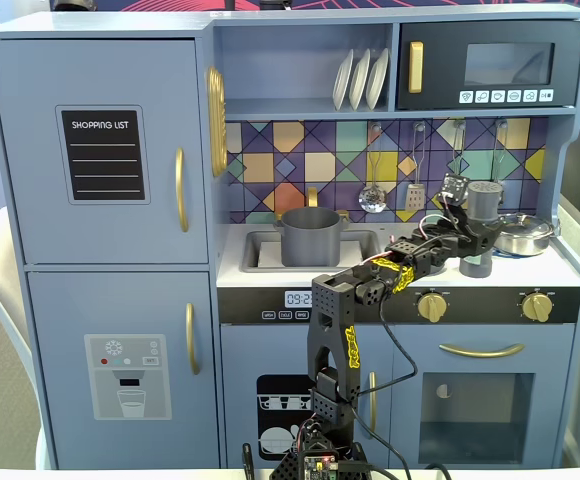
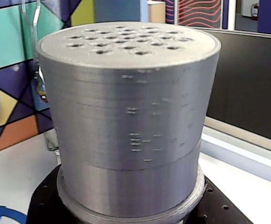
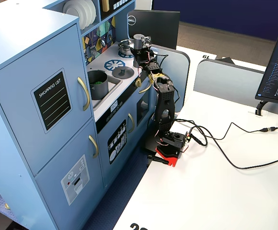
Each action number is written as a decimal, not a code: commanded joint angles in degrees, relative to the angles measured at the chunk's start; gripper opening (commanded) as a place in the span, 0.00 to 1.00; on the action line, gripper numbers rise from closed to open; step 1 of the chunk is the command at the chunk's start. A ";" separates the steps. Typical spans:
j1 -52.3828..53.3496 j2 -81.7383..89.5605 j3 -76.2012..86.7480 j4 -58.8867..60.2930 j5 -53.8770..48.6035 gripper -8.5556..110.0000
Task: Put salt in the gray recipient
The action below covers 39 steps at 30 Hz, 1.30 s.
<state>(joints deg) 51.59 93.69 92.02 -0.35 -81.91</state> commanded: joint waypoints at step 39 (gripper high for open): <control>-45.26 90.70 76.38 74.71 -7.56 0.07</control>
<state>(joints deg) 6.06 183.52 163.48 78.66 -89.03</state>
